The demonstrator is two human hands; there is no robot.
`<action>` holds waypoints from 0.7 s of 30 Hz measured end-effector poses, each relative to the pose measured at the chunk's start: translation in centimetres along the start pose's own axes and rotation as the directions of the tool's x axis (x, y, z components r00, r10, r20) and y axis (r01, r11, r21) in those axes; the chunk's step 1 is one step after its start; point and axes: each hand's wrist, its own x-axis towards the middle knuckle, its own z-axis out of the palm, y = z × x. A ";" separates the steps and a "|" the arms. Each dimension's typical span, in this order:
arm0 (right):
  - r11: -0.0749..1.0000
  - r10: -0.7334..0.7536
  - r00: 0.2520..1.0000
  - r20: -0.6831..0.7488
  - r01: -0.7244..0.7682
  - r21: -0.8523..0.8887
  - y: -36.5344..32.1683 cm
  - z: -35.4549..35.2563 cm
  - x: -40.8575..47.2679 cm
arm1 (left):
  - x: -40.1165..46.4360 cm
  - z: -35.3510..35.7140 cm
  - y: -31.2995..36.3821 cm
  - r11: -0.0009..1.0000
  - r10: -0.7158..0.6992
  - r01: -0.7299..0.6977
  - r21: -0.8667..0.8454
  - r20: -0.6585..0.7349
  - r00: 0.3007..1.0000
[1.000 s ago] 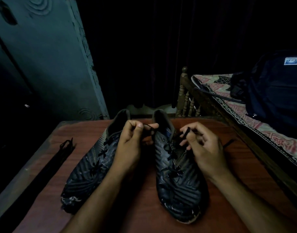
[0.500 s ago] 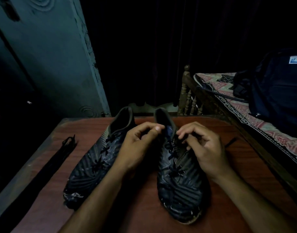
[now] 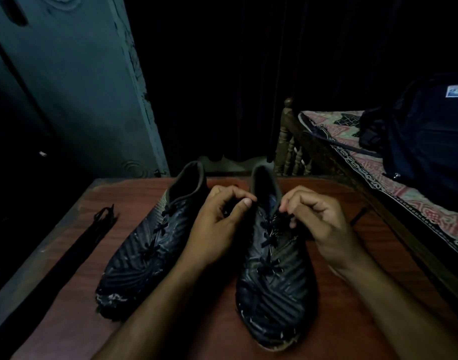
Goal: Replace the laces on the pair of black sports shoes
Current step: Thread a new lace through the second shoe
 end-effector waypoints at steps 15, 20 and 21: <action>0.993 0.067 0.997 -0.036 -0.070 -0.093 0.3 -0.1 0.2 | 0.1 -0.2 1.7 0.787 -0.338 0.268 -0.556 -0.026 0.941; 0.967 -0.016 0.998 0.055 0.029 -0.251 0.0 -0.1 0.2 | 0.3 -0.7 2.3 0.693 -0.407 0.253 -0.675 -0.077 0.910; 0.960 -0.012 0.998 0.067 0.030 -0.279 0.0 -0.1 0.1 | 0.3 -0.8 2.3 0.695 -0.403 0.240 -0.678 -0.090 0.911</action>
